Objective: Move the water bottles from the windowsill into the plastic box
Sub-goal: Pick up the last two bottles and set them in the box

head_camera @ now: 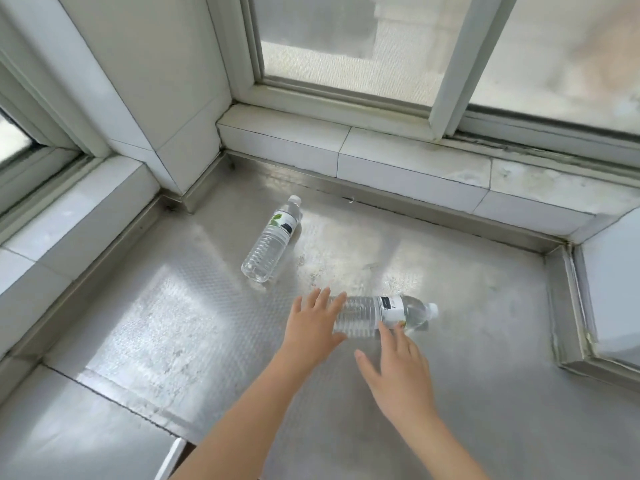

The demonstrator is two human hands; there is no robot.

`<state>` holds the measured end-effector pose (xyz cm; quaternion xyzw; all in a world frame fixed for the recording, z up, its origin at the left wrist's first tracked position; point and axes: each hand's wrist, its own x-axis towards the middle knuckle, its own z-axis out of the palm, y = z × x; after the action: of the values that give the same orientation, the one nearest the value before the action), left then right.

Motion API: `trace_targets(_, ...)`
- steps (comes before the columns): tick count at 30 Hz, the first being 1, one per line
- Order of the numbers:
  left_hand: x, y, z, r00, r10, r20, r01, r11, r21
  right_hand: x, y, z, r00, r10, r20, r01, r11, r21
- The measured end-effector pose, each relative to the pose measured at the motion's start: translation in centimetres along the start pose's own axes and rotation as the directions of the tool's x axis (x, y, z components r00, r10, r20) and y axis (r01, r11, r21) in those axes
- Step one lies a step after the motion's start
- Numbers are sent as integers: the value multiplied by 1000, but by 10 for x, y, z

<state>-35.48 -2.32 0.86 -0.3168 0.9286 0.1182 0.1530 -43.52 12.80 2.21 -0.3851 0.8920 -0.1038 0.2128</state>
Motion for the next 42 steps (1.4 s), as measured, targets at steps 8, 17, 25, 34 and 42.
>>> trace_targets(8, 16, -3, -10, 991, -45, 128, 64, 986, -152, 32, -8, 6, 998, 6, 55, -23, 952, 306)
trace_targets(17, 57, -77, -22, 936, -268, -230, 168, 910, -380, 75, -26, 18, 950, 291, -115, -176, 800, 574)
trace_targets(25, 114, -131, -43, 918, -389, -81, 340, 874, -347, 104, -41, 29, 787, 614, 60, -322, 325, 889)
trace_targets(34, 121, -157, -56, 946, -324, -7, 212, 636, -742, 103, -43, 13, 726, 667, 171, -300, 83, 950)
trace_targets(42, 79, -139, -72, 967, -255, -3, 61, 245, -968, 81, -54, -10, 777, 629, 27, -202, 208, 957)
